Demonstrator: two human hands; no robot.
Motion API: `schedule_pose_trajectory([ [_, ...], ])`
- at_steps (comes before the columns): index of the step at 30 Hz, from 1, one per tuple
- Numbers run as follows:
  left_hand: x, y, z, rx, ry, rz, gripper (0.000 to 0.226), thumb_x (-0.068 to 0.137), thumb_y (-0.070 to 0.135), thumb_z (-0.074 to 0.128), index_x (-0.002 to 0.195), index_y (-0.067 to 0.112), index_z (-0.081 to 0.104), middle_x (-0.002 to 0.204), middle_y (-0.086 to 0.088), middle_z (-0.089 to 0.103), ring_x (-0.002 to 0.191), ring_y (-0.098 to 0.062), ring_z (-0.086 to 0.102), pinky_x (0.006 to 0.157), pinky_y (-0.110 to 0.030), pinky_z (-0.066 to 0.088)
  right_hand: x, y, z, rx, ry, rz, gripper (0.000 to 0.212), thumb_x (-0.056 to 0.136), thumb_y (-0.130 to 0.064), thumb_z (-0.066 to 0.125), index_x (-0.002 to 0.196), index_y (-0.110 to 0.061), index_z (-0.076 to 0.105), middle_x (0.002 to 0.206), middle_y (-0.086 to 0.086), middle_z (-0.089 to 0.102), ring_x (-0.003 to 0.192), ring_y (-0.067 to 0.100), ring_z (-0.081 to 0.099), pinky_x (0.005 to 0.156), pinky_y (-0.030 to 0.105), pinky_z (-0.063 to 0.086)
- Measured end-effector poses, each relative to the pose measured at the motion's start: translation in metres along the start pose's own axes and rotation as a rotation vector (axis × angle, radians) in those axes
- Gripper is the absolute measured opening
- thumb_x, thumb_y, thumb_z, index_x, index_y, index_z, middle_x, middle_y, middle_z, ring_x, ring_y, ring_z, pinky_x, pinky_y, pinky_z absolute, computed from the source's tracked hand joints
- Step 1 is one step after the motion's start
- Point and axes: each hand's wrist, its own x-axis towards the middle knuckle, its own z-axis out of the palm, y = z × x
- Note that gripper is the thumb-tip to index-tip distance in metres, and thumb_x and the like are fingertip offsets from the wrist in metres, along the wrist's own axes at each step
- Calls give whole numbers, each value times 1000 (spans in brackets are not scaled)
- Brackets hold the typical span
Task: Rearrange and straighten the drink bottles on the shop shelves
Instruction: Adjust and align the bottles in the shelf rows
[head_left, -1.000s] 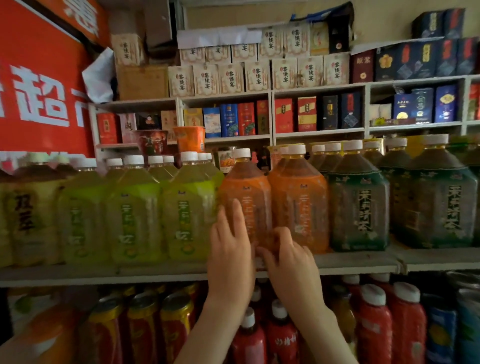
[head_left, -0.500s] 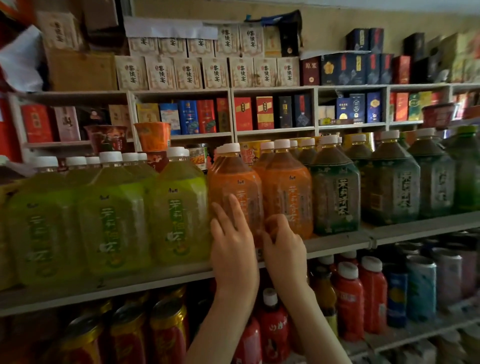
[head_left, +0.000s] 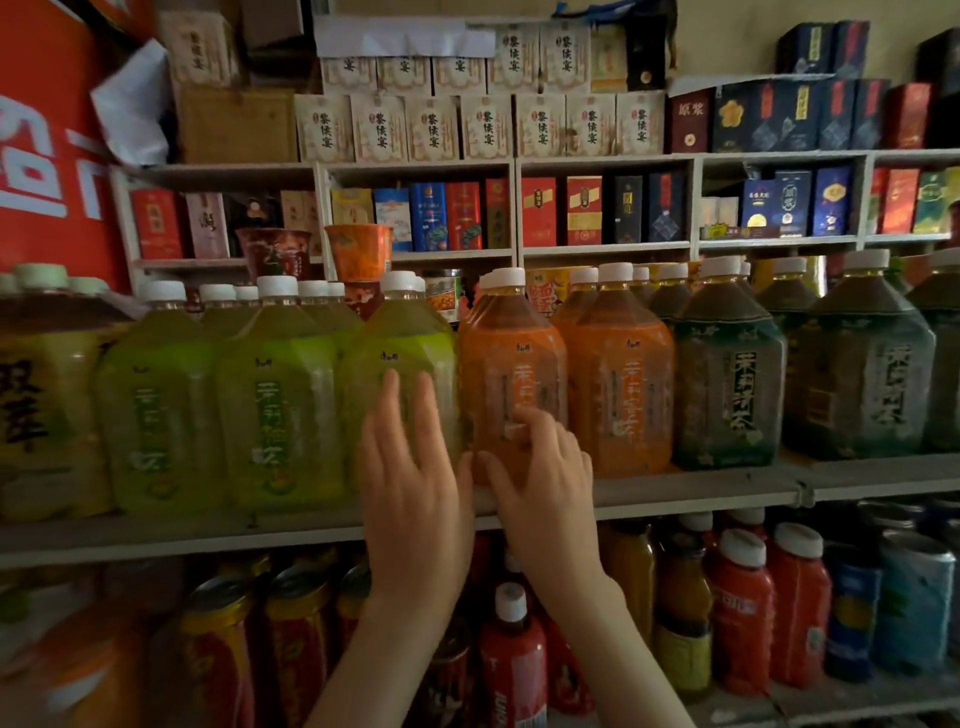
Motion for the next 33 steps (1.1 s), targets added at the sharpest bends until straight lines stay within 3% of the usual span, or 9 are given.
schedule_pose_trajectory([
  [4, 5, -19, -1, -2, -160, -124, 104, 73, 49, 70, 150, 14, 10, 153, -22, 14, 138, -40, 19, 107, -47, 24, -2, 0, 11, 68, -79, 8, 32, 89, -21, 61, 117, -17, 47, 101, -8, 54, 96, 12, 56, 82, 30, 50],
  [7, 8, -21, -1, -98, -229, -159, 105, 79, 50, 65, 149, 23, -9, 157, -13, -3, 144, -32, 4, 109, -36, 14, -4, 2, 13, 27, -82, 20, 36, 90, -24, 60, 119, -17, 39, 95, -2, 61, 87, 15, 62, 69, 28, 54],
  [9, 8, -16, -1, -158, -221, -170, 104, 82, 46, 63, 146, 26, -18, 156, -8, -14, 144, -28, -4, 110, -34, 15, -1, 0, 14, 22, -89, 74, 50, 91, -27, 59, 128, -16, 28, 93, 0, 63, 80, 16, 64, 62, 27, 54],
  [13, 9, -10, 0, -171, -203, -191, 103, 84, 40, 63, 147, 24, -17, 156, -9, -16, 144, -27, -7, 110, -34, 22, 5, -4, 16, -37, -110, 123, 71, 91, -27, 57, 137, -26, 2, 81, -3, 61, 62, 14, 60, 50, 25, 49],
  [19, 12, -7, 4, -182, -206, -218, 105, 82, 34, 67, 148, 20, -14, 156, -11, -12, 144, -29, -6, 110, -36, 24, 6, -2, 18, -61, -85, 149, 83, 91, -26, 56, 140, -29, -11, 75, -8, 51, 59, 14, 57, 50, 23, 47],
  [24, 9, -11, 4, -155, -179, -189, 105, 79, 35, 70, 150, 17, -5, 156, -16, -3, 144, -33, 3, 106, -40, 30, 3, -1, 22, -43, -39, 88, 80, 90, -21, 56, 141, -29, -5, 79, -3, 60, 62, 16, 60, 52, 28, 50],
  [27, 6, -20, 3, -162, -176, -150, 102, 79, 40, 69, 151, 16, 1, 156, -16, 3, 143, -33, 9, 105, -36, 25, 0, 2, 26, -10, 2, 58, 73, 89, -17, 58, 139, -28, 6, 84, 2, 65, 67, 19, 63, 55, 36, 54],
  [30, 3, -26, -1, -178, -177, -129, 96, 82, 42, 64, 151, 14, 3, 156, -15, 5, 143, -31, 13, 105, -32, 23, -1, -2, 25, 32, 33, 90, 68, 87, -17, 62, 140, -16, 19, 105, 9, 63, 92, 23, 61, 74, 36, 55],
  [33, 3, -27, -7, -208, -212, -104, 97, 85, 41, 61, 149, 17, -8, 157, -11, -8, 144, -26, 1, 107, -29, 10, 14, -9, 18, -81, 159, -13, 58, 83, -13, 67, 133, -4, 39, 116, 15, 53, 106, 28, 49, 89, 38, 45],
])
